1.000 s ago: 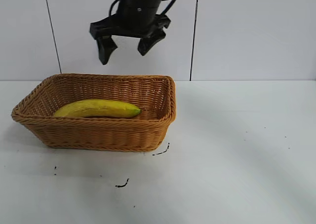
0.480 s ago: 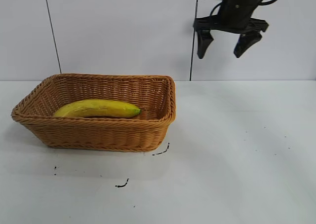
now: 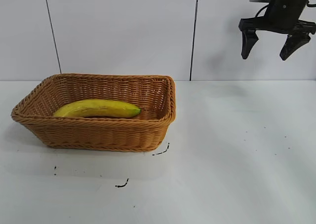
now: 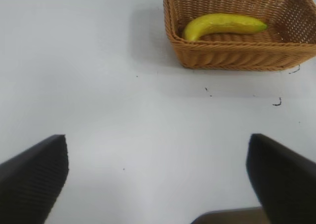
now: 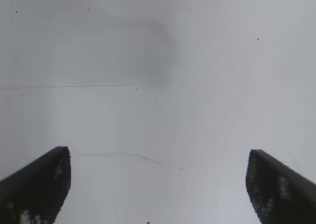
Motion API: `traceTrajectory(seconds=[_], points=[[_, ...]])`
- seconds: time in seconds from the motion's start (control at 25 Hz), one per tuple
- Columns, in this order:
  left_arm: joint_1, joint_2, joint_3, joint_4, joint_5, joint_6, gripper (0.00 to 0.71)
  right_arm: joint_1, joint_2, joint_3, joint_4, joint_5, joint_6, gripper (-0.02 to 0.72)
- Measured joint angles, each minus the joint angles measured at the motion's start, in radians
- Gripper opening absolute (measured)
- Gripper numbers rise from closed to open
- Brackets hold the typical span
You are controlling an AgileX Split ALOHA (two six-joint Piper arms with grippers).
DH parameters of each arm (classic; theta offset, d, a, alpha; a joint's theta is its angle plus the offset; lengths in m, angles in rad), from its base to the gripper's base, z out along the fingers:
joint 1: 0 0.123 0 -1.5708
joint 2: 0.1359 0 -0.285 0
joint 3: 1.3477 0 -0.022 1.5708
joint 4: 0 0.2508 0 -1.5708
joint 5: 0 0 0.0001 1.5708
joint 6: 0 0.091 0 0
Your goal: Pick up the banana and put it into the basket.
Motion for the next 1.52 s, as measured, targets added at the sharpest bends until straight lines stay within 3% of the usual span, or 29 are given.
traceTrajectory(seconds=[0.28,1.0,1.32,1.52], points=[[0.0,0.0,0.0,0.0,0.0,0.0,0.695,-0.003,-0.183,0.228,-0.003,0.0,-0.012,0.689],[0.0,0.0,0.0,0.0,0.0,0.0,0.695,-0.003,-1.138,1.098,0.003,0.002,-0.075,0.689],[0.0,0.0,0.0,0.0,0.0,0.0,0.695,-0.003,-1.527,1.432,0.003,0.003,-0.061,0.689],[0.0,0.0,0.0,0.0,0.0,0.0,0.695,-0.003,-1.736,1.602,0.003,-0.056,-0.06,0.689]])
